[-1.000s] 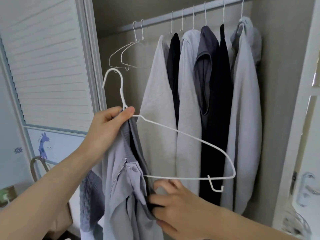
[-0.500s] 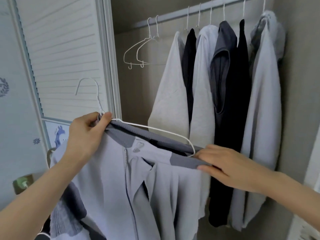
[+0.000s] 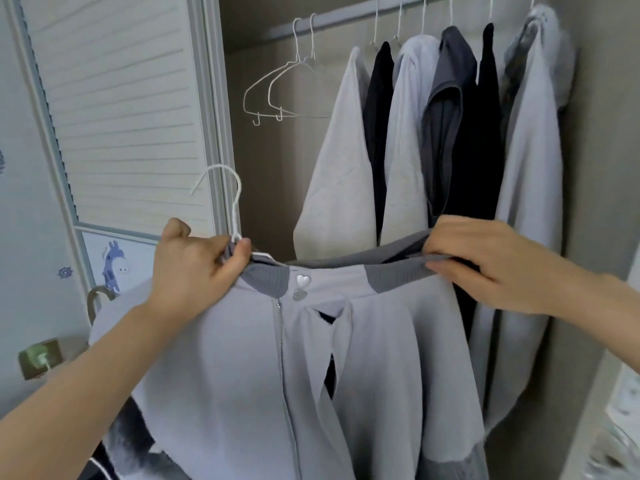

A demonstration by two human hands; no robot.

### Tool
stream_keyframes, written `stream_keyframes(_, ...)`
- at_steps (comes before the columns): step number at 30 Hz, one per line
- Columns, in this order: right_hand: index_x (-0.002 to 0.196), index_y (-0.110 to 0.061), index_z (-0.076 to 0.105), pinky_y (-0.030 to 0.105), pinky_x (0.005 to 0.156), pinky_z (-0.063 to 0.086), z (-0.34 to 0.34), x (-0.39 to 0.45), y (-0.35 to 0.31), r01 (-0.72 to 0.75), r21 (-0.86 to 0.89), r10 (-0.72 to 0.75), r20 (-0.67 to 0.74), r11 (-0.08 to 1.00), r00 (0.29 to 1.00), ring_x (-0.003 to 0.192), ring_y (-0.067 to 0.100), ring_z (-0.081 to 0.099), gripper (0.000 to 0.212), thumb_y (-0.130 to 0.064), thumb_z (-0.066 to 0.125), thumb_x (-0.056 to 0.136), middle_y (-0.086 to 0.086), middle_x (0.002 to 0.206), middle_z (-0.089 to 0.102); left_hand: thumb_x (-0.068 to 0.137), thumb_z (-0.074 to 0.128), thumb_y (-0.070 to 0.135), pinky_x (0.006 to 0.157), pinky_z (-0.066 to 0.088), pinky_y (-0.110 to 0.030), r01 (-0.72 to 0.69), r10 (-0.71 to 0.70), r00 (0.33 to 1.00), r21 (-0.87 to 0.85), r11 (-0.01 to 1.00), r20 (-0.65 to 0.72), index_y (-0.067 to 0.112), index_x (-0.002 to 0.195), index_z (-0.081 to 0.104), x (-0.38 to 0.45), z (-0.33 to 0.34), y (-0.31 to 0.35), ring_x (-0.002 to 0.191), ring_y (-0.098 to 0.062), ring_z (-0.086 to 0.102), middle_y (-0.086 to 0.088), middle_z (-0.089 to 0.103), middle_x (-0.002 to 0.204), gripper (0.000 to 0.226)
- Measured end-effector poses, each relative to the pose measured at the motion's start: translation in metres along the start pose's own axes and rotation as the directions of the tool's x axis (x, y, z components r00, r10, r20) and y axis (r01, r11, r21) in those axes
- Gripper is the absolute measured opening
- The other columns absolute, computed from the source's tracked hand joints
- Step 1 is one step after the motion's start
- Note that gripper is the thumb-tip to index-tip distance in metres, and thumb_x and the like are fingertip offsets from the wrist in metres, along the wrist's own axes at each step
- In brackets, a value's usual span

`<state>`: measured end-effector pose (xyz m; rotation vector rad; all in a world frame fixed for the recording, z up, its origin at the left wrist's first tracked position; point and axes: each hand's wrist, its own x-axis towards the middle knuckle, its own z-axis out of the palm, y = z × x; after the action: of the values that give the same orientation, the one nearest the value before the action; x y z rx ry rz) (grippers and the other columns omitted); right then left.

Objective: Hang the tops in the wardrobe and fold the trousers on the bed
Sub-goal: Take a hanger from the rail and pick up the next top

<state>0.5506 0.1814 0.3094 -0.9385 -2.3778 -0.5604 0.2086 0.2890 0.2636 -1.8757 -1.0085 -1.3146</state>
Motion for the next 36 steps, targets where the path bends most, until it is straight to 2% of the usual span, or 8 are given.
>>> stream_keyframes(4,0.088,-0.01,0.054,0.017,0.077,0.037,0.028,0.023,-0.021,-0.145,0.128,0.16,-0.117,0.981,0.98,0.081,0.008,0.048,0.029,-0.027,0.033,0.099,-0.003,0.087,0.049,0.091,0.044,0.043,0.069,0.027,-0.036,0.048,-0.039,0.997,-0.146,0.988,0.064,0.022,0.046,0.029,0.006,0.014,0.049,0.044,-0.03,0.027,0.0,0.031,0.038,0.052)
stream_keyframes(8,0.093,-0.018,0.04,0.047,0.066,0.046,0.061,0.043,-0.034,-0.409,0.266,0.436,-0.049,0.873,0.899,0.069,0.028,0.054,0.021,-0.033,0.026,0.1,0.006,0.076,0.054,0.092,0.046,0.047,0.07,0.03,-0.034,0.032,-0.017,0.999,-0.345,0.938,0.045,0.025,0.051,0.017,0.023,0.016,0.083,0.049,-0.03,0.023,0.007,0.017,0.042,0.054)
stream_keyframes(16,0.079,-0.007,0.046,0.023,0.059,0.032,0.034,0.028,0.004,-0.415,0.385,0.53,-0.27,0.825,0.804,0.063,0.004,0.039,0.026,-0.02,0.04,0.101,-0.003,0.069,0.044,0.093,0.043,0.047,0.065,0.026,-0.032,0.019,0.002,0.998,-0.315,0.949,0.066,0.008,0.047,0.036,0.014,0.01,0.031,0.045,-0.025,0.022,0.008,0.021,0.042,0.061)
stream_keyframes(21,0.088,-0.012,0.055,0.02,0.064,0.033,0.014,0.011,0.032,-0.405,0.116,0.42,-0.158,0.907,0.894,0.071,0.007,0.048,0.017,-0.015,0.044,0.1,-0.001,0.08,0.053,0.095,0.046,0.052,0.067,0.022,-0.031,0.009,-0.015,0.997,-0.084,0.996,-0.07,0.024,0.05,0.024,0.026,-0.001,0.002,0.045,-0.028,0.025,0.007,0.021,0.039,0.057)
stream_keyframes(25,0.103,-0.022,0.062,0.027,0.078,0.044,-0.007,0.005,0.052,-0.268,-0.181,0.29,0.11,0.946,0.951,0.087,0.014,0.051,0.033,-0.039,0.034,0.096,-0.005,0.1,0.055,0.099,0.045,0.048,0.065,0.027,-0.038,-0.373,0.384,0.922,0.174,0.911,-0.037,0.021,0.051,0.035,0.037,-0.001,-0.008,0.037,-0.027,0.026,-0.009,0.034,0.034,0.055)
stream_keyframes(28,0.109,-0.022,0.063,0.043,0.068,0.05,-0.014,0.02,0.056,-0.138,-0.481,0.212,0.103,0.866,0.972,0.087,0.021,0.052,0.05,-0.048,0.023,0.094,-0.002,0.106,0.056,0.096,0.046,0.051,0.065,0.03,-0.037,-0.588,0.582,0.808,0.193,0.786,0.092,0.015,0.049,0.045,0.045,0.004,0.0,0.033,-0.026,0.031,-0.008,0.041,0.035,0.059)
stream_keyframes(30,0.108,-0.022,0.062,0.042,0.062,0.051,-0.008,0.032,0.049,-0.195,-0.491,0.202,-0.038,0.849,0.979,0.085,0.025,0.055,0.047,-0.047,0.024,0.098,0.0,0.102,0.056,0.093,0.046,0.056,0.067,0.034,-0.037,-0.526,0.519,0.85,0.112,0.843,0.088,0.016,0.048,0.044,0.048,0.006,0.01,0.036,-0.025,0.03,-0.008,0.043,0.036,0.06)
stream_keyframes(36,0.114,-0.04,0.045,0.027,0.07,0.05,0.04,0.035,0.011,-0.319,0.186,0.336,-0.066,0.929,0.94,0.081,0.005,0.061,0.021,-0.045,0.033,0.096,-0.014,0.091,0.062,0.084,0.049,0.069,0.052,0.027,-0.032,0.105,-0.084,0.991,-0.221,0.97,0.102,0.017,0.047,0.029,0.053,-0.005,0.011,0.045,-0.026,0.032,0.003,0.029,0.039,0.067)
